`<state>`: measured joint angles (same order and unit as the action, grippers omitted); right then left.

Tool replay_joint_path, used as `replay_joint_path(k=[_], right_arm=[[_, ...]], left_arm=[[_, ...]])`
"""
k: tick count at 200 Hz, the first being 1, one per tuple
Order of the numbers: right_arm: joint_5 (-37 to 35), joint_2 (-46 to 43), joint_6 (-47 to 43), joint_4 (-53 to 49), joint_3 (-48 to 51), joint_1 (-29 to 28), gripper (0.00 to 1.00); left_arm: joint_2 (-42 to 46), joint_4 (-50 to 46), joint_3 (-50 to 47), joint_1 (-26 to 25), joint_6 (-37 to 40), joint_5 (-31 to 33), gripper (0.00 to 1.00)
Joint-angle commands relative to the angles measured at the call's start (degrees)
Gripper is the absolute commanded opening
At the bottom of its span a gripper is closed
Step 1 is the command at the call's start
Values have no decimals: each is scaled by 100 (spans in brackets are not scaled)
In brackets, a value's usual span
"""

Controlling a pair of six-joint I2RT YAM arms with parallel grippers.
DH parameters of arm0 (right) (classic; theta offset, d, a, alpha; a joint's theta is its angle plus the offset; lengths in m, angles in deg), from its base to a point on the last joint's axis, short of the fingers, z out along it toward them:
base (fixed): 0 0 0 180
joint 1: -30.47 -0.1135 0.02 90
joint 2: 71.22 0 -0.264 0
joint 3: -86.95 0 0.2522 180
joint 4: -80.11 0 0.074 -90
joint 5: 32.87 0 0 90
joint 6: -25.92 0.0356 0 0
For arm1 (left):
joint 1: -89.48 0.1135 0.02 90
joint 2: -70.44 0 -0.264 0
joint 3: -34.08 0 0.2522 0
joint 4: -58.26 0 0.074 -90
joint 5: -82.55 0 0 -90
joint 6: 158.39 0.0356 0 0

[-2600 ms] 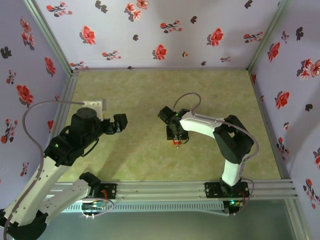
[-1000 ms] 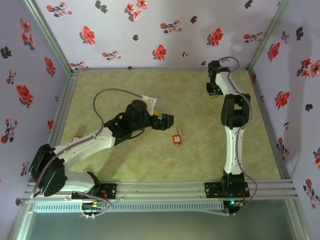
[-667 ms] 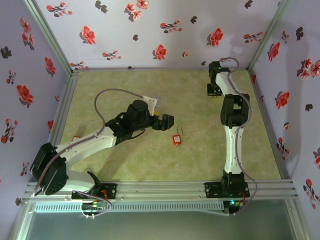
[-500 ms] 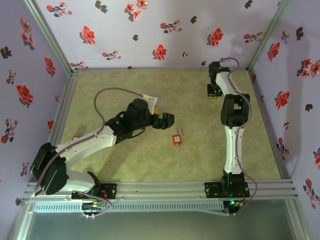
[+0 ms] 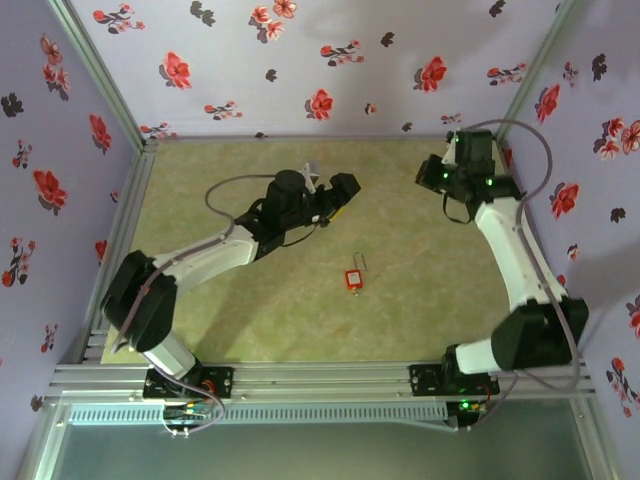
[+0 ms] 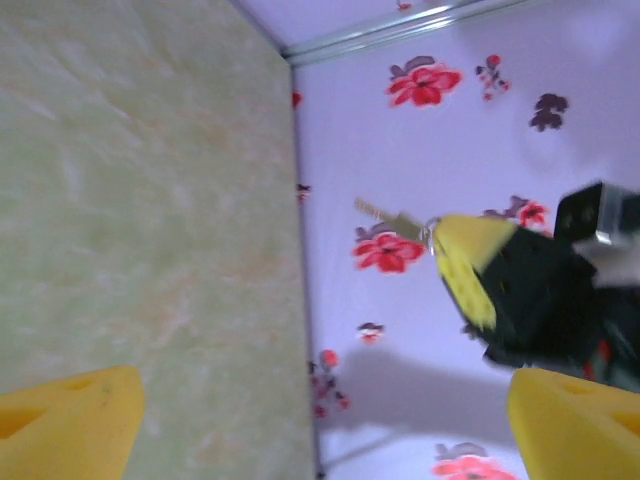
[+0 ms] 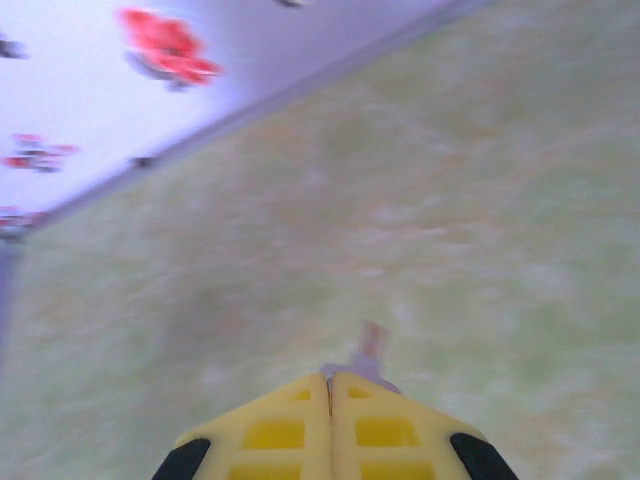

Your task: Unlock with the key

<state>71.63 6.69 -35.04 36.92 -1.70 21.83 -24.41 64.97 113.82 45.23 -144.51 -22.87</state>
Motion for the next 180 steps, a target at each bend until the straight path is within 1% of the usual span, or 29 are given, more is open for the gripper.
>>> replay_joint_path(k=[1, 20, 50, 77, 97, 125, 141, 180], right_arm=[[728, -295, 918, 1140, 737, -511, 0], [679, -635, 1148, 1509, 1071, -901, 0], [745, -839, 1547, 2194, 1605, -1362, 0], [569, -884, 1629, 2439, 1850, -1676, 0], [637, -874, 1785, 2714, 1990, -1759, 0], [639, -935, 1805, 2787, 1997, -1841, 0], [727, -957, 1782, 2737, 1987, -1843, 0], [917, -1172, 1931, 2888, 2400, -1868, 0]], left_arm=[[-419, 1272, 159, -50, -1752, -405, 91], [-534, 1349, 191, -157, -2145, -419, 91], [-693, 2016, -69, -293, -2855, -334, 91], [-615, 2128, -267, -330, -3013, -218, 91], [-570, 2147, -326, -330, -3036, -216, 90], [-595, 2218, -461, -308, -3100, -186, 89], [-614, 2400, -586, -256, -3196, -129, 85], [-392, 2409, -793, -25, -3122, -17, 68]])
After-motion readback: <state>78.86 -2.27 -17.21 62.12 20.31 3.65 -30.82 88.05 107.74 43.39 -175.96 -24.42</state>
